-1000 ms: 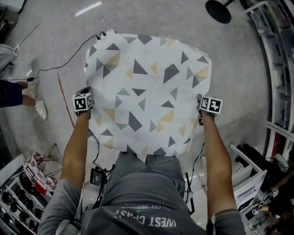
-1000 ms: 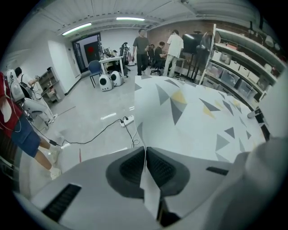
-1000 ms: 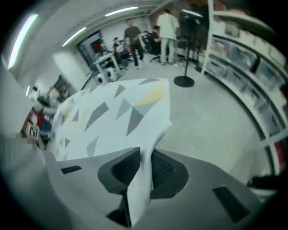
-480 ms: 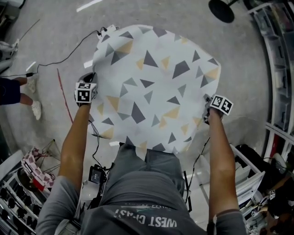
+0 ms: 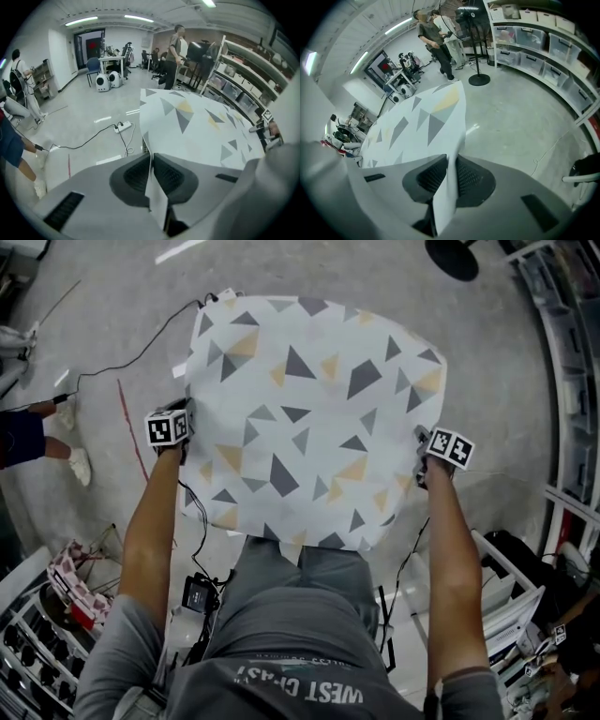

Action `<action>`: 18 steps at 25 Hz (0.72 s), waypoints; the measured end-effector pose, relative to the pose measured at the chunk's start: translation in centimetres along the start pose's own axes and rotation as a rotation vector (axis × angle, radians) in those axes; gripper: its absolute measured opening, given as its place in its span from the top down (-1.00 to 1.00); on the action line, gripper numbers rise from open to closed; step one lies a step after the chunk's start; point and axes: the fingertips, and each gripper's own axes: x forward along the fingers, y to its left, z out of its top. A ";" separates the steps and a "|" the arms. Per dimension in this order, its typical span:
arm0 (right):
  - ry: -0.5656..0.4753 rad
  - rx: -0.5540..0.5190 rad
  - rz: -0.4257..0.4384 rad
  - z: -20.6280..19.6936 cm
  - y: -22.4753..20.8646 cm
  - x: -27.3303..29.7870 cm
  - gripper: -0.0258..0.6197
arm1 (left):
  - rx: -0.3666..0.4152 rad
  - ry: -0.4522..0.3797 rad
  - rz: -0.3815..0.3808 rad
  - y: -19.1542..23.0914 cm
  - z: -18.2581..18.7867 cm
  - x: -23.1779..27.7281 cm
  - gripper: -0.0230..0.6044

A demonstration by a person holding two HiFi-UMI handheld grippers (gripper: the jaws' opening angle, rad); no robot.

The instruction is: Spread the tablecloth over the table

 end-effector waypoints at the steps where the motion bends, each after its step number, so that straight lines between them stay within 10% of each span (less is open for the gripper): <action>1: -0.001 -0.003 0.000 -0.1 0.0 -0.1 0.72 | 0.012 0.007 0.003 0.0 -0.1 0.0 0.87; 18: -0.132 -0.101 -0.190 0.0 0.0 -4.0 0.16 | 0.127 -0.089 0.045 -1.4 1.2 -3.5 0.33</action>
